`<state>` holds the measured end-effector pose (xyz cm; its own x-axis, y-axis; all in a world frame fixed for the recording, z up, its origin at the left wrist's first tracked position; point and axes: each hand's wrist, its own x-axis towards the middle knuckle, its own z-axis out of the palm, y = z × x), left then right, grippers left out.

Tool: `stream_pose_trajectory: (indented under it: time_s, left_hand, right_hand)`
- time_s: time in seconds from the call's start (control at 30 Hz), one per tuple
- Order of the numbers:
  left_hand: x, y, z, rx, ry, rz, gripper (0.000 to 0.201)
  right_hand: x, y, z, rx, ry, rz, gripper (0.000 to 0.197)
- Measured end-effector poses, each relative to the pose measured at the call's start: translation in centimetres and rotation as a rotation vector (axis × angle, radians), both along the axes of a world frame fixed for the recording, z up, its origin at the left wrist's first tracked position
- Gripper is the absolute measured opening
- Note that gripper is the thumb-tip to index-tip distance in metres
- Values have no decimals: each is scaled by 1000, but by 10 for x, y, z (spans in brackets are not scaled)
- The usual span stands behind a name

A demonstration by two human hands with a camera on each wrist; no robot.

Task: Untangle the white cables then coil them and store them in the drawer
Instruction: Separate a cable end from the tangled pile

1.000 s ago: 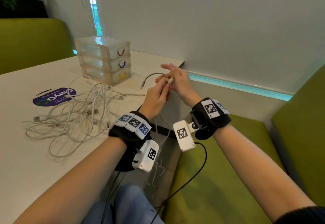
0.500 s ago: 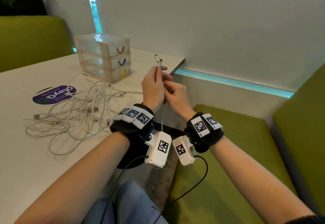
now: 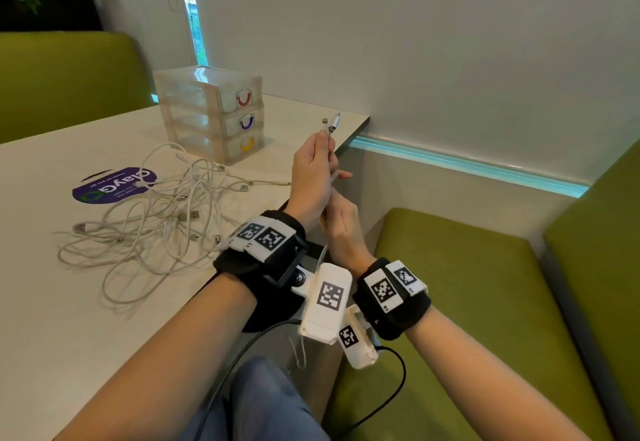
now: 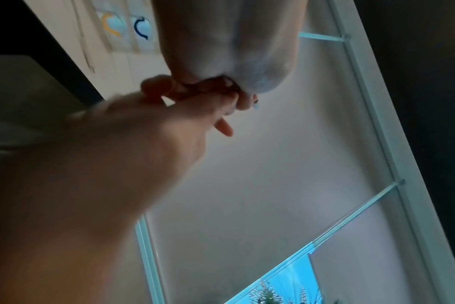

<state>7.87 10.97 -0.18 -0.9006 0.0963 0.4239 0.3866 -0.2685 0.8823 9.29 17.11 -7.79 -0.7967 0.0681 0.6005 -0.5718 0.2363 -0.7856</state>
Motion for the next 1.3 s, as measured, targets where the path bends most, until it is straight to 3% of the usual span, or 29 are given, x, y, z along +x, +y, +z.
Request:
stream_pose_trajectory:
  time_s: [0.13,0.3,0.47,0.57,0.7,0.8,0.87,0.97,1.1,1.2,1.3]
  left_hand:
    - [3,-3,-2,-8,48,-12,38]
    - [0,-3,-1,-48,47,-28,34]
    - [-5,-8,-11,-37,-32,4,35]
    - [-4,-5,-12,-76,30,94,36]
    - [-4,-7,-8,-224,150,172,32]
    - [-11,-20,-8,-347,174,180,28]
    - [-22,-32,-9,-442,158,250,25]
    - [-39,-49,-12,-441,100,322,28]
    - [-55,-60,-21,-546,43,358,26]
    - [-66,-67,-30,-561,-49,352,19]
    - [-73,-70,-39,-636,-77,308,30]
  right_hand:
    - [-3,9,7,-51,-24,42,45]
    - [0,4,0,83,53,-37,24]
    - [-1,18,6,253,-60,91,30]
    - [-5,20,10,104,-31,79,38]
    - [1,6,9,37,-64,95,27]
    - [-9,9,13,173,-142,126,28]
    - [-38,16,14,310,-203,-32,24]
    - [-83,20,11,517,-358,-213,26]
    - [-115,2,9,813,-431,-152,44]
    - [-129,-12,4,847,-432,-198,44]
    - [-131,-21,1,822,-351,-308,30]
